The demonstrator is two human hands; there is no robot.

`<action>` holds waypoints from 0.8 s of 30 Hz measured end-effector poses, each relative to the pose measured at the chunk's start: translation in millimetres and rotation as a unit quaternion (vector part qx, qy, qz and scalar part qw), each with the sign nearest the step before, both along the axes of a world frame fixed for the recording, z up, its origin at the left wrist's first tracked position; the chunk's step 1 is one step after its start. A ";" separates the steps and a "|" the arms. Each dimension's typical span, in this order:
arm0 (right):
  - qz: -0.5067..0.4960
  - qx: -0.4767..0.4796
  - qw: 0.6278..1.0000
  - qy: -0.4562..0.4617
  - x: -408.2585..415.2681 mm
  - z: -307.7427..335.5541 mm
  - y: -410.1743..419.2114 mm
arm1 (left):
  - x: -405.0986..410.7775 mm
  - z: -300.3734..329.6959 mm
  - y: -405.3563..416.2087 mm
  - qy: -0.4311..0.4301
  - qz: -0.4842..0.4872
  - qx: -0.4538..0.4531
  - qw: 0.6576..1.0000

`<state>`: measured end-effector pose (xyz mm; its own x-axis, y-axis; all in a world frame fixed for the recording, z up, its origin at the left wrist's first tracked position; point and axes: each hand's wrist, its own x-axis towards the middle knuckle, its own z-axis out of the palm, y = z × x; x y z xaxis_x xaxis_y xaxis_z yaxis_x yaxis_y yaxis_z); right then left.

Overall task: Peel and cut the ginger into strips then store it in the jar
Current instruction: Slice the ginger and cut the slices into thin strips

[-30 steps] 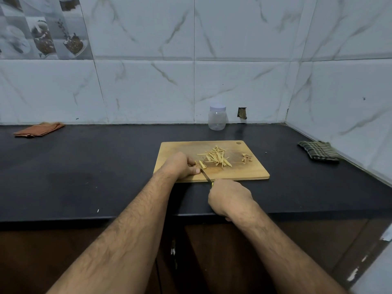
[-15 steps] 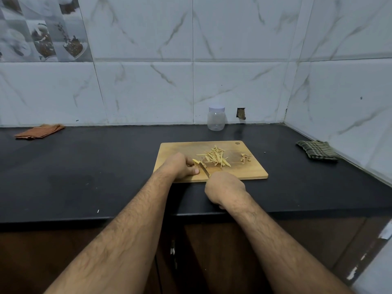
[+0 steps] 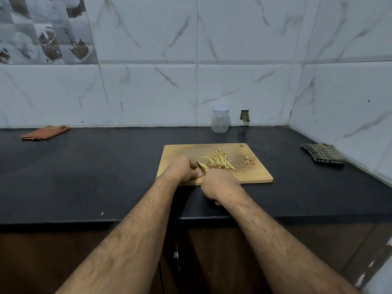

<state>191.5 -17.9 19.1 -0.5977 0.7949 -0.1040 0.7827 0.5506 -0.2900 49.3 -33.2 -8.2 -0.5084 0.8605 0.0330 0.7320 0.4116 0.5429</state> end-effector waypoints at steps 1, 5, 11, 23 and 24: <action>-0.001 -0.001 1.000 -0.001 -1.0 -0.6 0.0 | 0.3 0.2 -0.5 -0.002 0.000 0.001 1.000; -0.005 -0.001 1.000 -0.012 -4.7 -1.7 -1.0 | 1.9 2.0 -1.6 -0.008 0.004 0.006 1.000; 0.006 -0.010 0.999 -0.034 -7.6 1.9 -0.9 | -1.4 4.2 0.6 -0.014 0.003 -0.015 1.000; 0.004 -0.037 0.998 -0.044 -6.3 7.0 1.0 | -8.8 -0.9 9.4 0.000 0.001 -0.026 1.000; 0.004 -0.035 0.998 -0.045 -3.8 5.2 -0.3 | -8.7 -0.9 9.3 0.002 -0.001 -0.025 1.000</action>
<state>187.7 -18.2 24.3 -0.5898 0.7788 -0.2133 0.8031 0.5379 -0.2563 40.6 -23.9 -9.1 -0.5070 0.8619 -0.0085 0.7344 0.4371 0.5193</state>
